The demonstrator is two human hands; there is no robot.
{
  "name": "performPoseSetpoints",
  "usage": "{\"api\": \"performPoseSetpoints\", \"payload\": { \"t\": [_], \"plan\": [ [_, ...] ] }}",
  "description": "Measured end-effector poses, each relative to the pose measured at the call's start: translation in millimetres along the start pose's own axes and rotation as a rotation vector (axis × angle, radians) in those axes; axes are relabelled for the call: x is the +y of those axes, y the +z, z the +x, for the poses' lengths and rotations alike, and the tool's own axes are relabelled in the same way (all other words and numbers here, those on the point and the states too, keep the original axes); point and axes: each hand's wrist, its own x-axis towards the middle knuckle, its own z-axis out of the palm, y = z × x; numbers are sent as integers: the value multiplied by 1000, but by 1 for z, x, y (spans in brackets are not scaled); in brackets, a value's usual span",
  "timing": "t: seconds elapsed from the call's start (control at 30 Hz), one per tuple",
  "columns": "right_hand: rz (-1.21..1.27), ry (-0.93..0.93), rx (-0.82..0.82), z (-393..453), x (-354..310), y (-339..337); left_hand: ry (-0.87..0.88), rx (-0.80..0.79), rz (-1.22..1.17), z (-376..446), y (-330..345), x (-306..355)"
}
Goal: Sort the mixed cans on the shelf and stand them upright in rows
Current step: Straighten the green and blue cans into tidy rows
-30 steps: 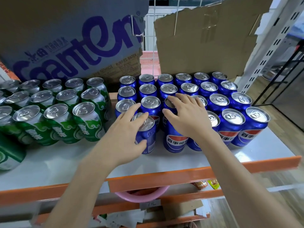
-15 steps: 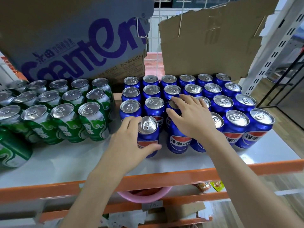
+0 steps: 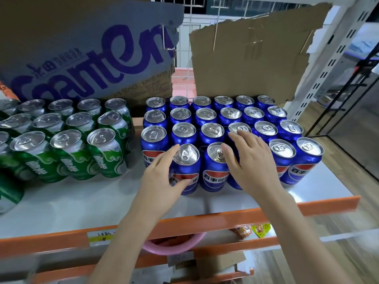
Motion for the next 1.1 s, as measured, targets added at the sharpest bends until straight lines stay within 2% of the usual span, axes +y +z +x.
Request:
{"api": "performPoseSetpoints", "payload": {
  "t": [0.13,0.3,0.7,0.87,1.0,1.1],
  "plan": [
    [-43,-1,66,-3,-2,6,0,-20,-7,4,3,2],
    [-81,9,71,-1,-1,9,-16,17,-11,0,11,1],
    [-102,-26,103,-2,0,12,26,47,132,-2,17,4],
    [-7,-111,45,-6,5,3,45,42,303,-6,14,5],
    [-16,-260,68,-18,23,-6,209,204,547,-6,18,12],
    [-76,-289,51,-28,43,-9,282,151,668,-4,26,28]
  ]
}}
